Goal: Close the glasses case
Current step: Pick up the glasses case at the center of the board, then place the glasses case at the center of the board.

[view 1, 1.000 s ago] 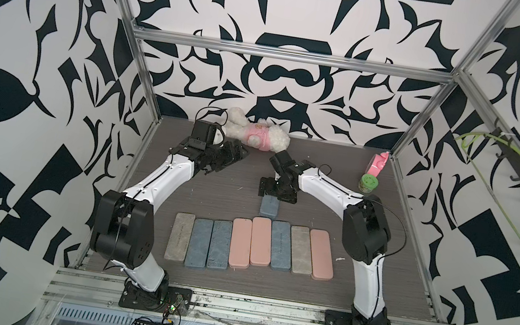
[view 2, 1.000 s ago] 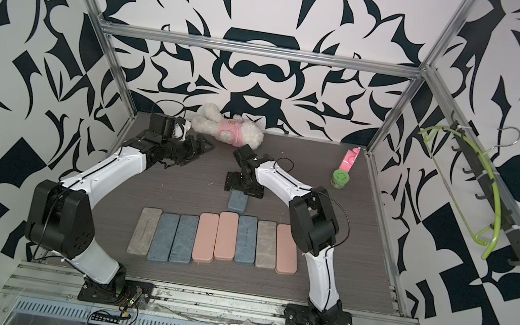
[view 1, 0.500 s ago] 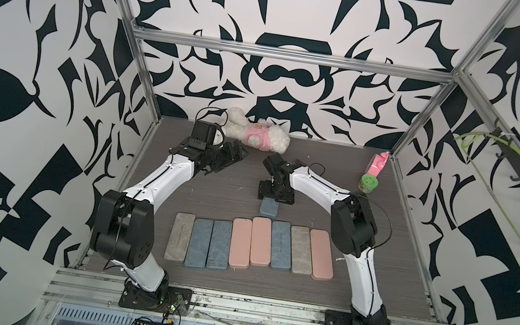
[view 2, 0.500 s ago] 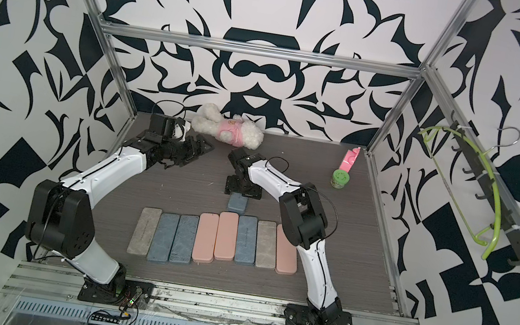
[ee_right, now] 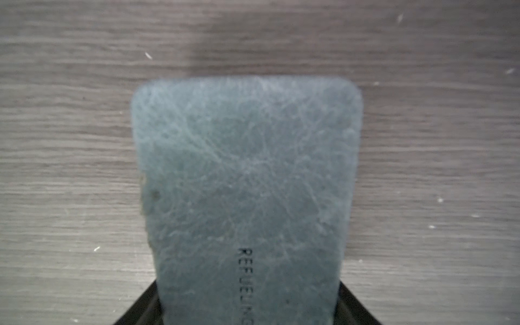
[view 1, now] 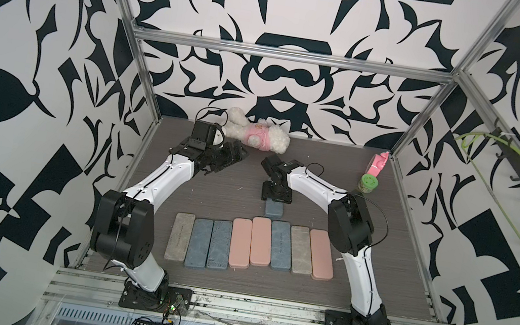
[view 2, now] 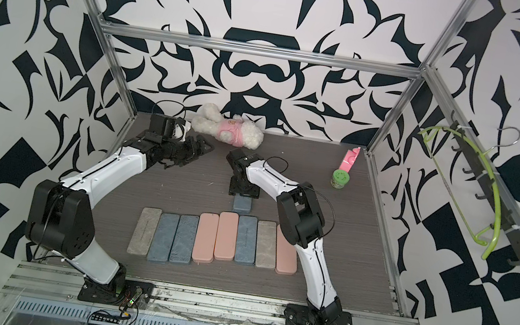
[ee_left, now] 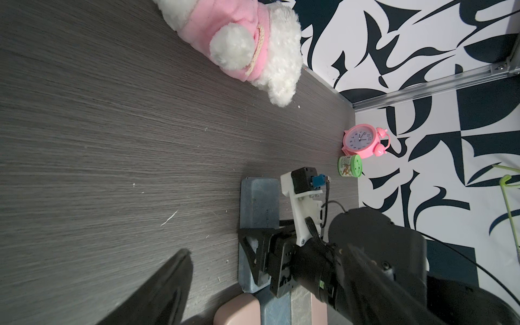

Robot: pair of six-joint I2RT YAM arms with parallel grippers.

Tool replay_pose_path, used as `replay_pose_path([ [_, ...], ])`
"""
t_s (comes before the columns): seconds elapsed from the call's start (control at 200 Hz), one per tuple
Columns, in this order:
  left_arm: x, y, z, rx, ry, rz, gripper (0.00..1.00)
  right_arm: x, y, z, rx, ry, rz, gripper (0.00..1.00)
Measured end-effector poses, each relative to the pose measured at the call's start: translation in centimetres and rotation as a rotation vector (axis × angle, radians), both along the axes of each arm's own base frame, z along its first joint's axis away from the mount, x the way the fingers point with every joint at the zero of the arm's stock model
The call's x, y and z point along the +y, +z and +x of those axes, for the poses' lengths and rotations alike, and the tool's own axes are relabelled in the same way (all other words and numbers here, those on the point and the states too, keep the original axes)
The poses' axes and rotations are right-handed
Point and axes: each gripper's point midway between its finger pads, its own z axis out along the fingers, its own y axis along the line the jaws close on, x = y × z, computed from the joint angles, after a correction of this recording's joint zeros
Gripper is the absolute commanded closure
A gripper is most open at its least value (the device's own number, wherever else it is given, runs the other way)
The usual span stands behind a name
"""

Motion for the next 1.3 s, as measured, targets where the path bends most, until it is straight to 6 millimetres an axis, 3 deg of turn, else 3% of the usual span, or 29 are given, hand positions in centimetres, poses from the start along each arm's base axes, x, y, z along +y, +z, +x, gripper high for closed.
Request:
replay_pose_path([
  [0.235, 0.0, -0.2, -0.1, 0.001, -0.007, 0.007, 0.12, -2.8, 4.8, -0.3, -0.077, -0.015, 0.018, 0.36],
  [0.425, -1.4, -0.5, -0.9, -0.016, -0.056, 0.067, 0.10, -9.1, 9.9, -2.1, -0.167, -0.040, -0.015, 0.36],
  [0.61, -4.1, -0.1, -2.3, -0.042, -0.140, 0.097, 0.09, -16.3, 12.3, -7.6, -0.185, -0.048, -0.114, 0.36],
  [0.795, -4.3, -0.7, -2.3, -0.029, -0.147, 0.101, 0.08, -19.8, 12.2, -13.1, -0.132, -0.041, -0.176, 0.37],
  [1.065, -4.5, -1.0, -2.3, -0.022, -0.152, 0.104, 0.08, -22.4, 8.0, -18.6, 0.009, -0.073, -0.249, 0.38],
  [1.3, -4.5, -1.0, -2.4, -0.022, -0.153, 0.104, 0.08, -21.9, 7.2, -20.1, 0.062, -0.060, -0.312, 0.32],
])
